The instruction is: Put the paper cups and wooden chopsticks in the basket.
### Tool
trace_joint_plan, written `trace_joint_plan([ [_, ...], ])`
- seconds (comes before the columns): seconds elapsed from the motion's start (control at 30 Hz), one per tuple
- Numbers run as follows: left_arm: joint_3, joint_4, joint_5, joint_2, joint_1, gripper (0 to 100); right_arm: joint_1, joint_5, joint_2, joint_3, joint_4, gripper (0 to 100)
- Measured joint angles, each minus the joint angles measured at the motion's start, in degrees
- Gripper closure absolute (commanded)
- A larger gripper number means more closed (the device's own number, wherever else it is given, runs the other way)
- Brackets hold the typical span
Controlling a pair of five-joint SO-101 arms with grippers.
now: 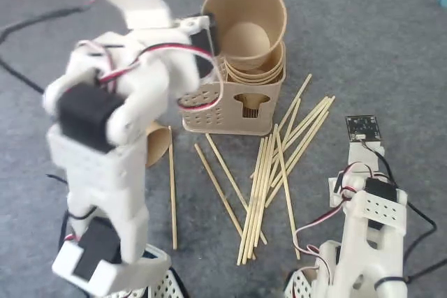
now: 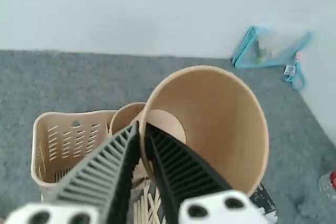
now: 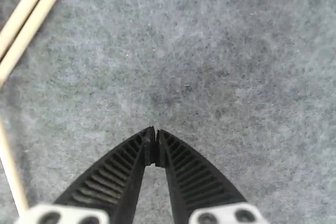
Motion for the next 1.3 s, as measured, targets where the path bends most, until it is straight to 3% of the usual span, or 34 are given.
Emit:
trace_joint_plan([
  [0.3, 9.5, -8.3, 0.0, 1.3, 1.4, 99, 0.0, 0.0, 0.0, 0.0, 0.0, 99.1],
  [1.0, 20.8, -17.1, -4.5, 1.4, -1.9, 99, 0.1, 0.2, 0.0, 0.0, 0.0, 99.1],
  [1.07, 20.8, -17.1, -4.8, 1.4, -2.1, 96, 0.0, 0.2, 0.0, 0.0, 0.0, 99.1],
  [1.2, 20.8, -16.5, -6.3, 1.4, -2.0, 79, 0.2, 0.2, 0.0, 0.0, 0.0, 99.1],
  [1.3, 20.8, -14.6, -8.6, 1.4, -2.0, 79, 0.0, 0.2, 0.0, 0.0, 0.0, 99.1],
])
